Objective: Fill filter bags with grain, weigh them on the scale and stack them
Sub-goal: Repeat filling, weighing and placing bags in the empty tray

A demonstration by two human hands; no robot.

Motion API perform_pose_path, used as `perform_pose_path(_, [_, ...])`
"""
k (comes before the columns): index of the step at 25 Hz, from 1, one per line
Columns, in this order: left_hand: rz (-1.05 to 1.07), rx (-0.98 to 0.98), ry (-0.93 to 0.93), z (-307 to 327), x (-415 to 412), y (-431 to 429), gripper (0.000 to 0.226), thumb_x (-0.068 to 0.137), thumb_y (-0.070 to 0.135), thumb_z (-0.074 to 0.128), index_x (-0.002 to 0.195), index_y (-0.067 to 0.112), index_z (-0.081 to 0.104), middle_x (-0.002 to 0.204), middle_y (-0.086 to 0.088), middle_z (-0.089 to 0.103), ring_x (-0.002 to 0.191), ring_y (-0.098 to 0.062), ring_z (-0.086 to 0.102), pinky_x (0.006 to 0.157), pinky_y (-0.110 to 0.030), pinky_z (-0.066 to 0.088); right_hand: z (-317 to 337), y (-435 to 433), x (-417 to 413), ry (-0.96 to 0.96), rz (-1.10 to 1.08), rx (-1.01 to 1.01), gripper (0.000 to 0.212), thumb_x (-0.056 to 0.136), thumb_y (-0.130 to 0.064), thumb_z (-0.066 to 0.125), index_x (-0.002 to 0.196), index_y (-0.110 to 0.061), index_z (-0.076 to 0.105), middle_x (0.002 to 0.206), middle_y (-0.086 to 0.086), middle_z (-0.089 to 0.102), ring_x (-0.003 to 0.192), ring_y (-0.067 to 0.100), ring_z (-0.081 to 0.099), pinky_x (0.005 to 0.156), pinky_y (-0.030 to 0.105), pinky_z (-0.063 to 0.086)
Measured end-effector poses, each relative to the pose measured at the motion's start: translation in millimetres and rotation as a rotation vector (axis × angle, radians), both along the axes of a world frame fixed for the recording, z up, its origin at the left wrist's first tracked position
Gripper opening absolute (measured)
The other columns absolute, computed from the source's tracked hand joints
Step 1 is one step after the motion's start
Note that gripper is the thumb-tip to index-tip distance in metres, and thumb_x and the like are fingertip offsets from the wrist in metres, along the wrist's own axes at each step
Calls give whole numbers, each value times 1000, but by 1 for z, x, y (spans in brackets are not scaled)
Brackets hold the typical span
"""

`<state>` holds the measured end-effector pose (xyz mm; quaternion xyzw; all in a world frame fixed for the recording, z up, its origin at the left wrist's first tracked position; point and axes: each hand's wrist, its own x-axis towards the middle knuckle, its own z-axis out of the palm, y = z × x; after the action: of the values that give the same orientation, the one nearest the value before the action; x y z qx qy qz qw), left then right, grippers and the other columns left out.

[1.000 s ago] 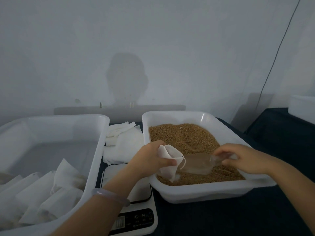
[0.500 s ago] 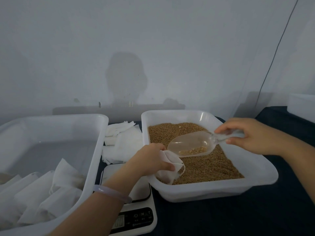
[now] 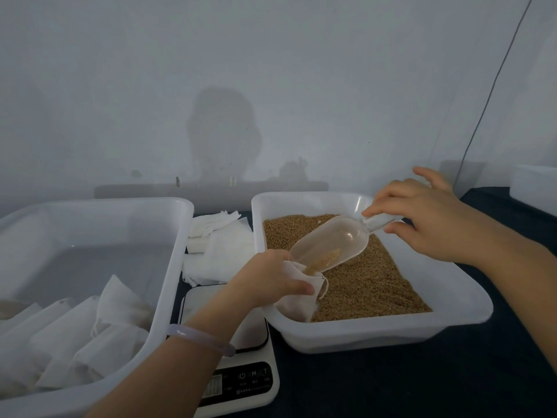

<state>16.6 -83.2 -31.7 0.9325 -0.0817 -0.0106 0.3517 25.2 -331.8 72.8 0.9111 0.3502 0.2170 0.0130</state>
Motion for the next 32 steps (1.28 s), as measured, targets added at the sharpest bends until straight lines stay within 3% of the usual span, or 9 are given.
perform_pose_path(4, [-9,13,0,0,-1,0,42,68,49,77,94,23,54,83,12,53,73,-2,49,58,-19,37,-2,3,1,-69,1,-10,37,75,-2,74,105,-24,71,105,-3,63,101,18,56,113,44,3])
perform_pose_path(7, [-12,16,-7,1,-2,-1,36,72,46,76,77,28,45,75,15,47,66,0,43,53,-20,30,-3,-5,3,-32,26,35,38,77,-6,72,106,-31,68,105,-11,58,100,8,48,112,43,6])
perform_pose_path(10, [17,-10,-33,0,-2,-1,29,80,43,70,85,25,48,75,15,44,66,-2,42,53,-19,29,2,-34,12,118,-174,101,41,82,-17,69,101,-50,52,109,-20,57,103,5,46,106,33,14])
perform_pose_path(13, [32,-20,-45,-1,-1,-3,27,81,42,68,91,25,49,77,14,45,72,-6,44,54,-19,30,-18,-50,16,242,-437,-86,36,85,-26,66,99,-55,49,109,-22,59,110,7,46,113,37,12])
perform_pose_path(16, [29,-22,-38,-2,-1,-2,29,78,41,71,91,26,51,77,15,46,70,-4,45,54,-19,30,-54,-42,15,455,-358,-124,32,86,-29,65,96,-56,50,101,-36,50,108,-6,39,116,38,2])
perform_pose_path(18, [23,-27,-31,-2,-1,-1,30,77,41,73,91,27,51,77,16,46,69,-1,44,54,-19,30,-65,-39,16,508,-289,-82,33,86,-27,65,93,-56,50,104,-35,54,102,-10,41,115,36,2])
perform_pose_path(25, [19,4,3,-1,0,-2,40,70,43,78,96,26,53,86,12,49,79,-9,48,56,-19,33,-56,-49,12,565,-275,200,33,88,-17,63,100,-46,54,102,-30,56,104,-4,52,109,38,31])
perform_pose_path(28, [15,29,2,-2,1,-2,41,69,43,79,96,27,53,90,10,50,80,-9,49,56,-18,33,-42,-44,10,533,-228,320,33,87,-12,63,103,-41,57,106,-22,60,104,-2,55,101,33,40])
perform_pose_path(32, [14,35,13,-2,3,-2,43,70,44,78,100,27,54,94,9,52,82,-10,49,57,-17,34,-25,-28,6,439,-131,287,35,86,-13,64,101,-44,57,96,-30,55,89,-26,45,82,14,33])
